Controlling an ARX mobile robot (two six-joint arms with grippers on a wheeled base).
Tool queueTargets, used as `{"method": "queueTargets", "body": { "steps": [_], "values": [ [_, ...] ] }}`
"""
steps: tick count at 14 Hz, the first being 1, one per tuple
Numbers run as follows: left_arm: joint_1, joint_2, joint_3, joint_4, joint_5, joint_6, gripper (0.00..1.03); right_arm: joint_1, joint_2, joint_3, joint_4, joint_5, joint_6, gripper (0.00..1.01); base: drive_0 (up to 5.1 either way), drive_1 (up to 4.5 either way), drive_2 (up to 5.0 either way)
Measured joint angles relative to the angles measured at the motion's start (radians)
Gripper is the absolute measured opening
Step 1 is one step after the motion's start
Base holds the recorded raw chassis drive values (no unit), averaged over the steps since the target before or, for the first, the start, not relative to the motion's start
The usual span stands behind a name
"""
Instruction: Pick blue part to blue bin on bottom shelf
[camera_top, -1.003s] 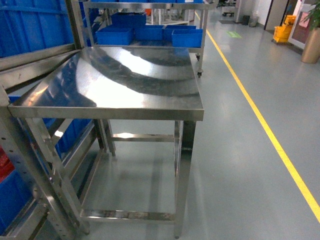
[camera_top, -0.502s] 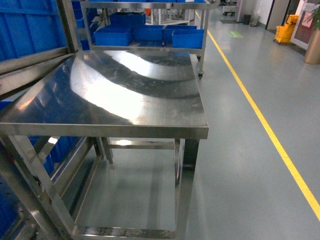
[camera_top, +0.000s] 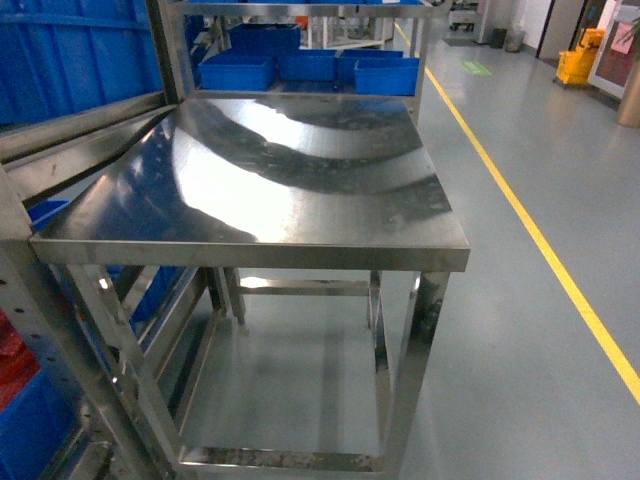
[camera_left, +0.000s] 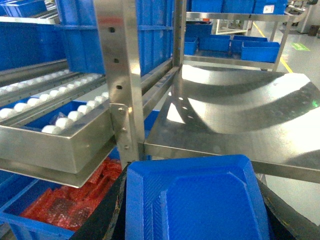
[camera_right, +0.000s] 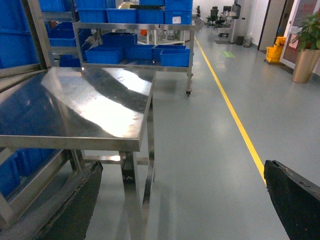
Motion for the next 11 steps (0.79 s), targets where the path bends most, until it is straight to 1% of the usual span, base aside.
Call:
{"method": "queueTargets", "body": {
  "steps": [5,11],
  "values": [
    [0.000,0.000,0.000,0.000,0.000,0.000,0.44,0.000,0.000,0.000,0.001,0.000,0.000,0.98,-4.7,0.92,3.8],
    [0.001,-0.002,0.000,0.001,0.000,0.000,0.44,0.000,0.000,0.000,-0.002,0.000,0.000,0.98,-4.9,2.51,2.5]
  ]
}}
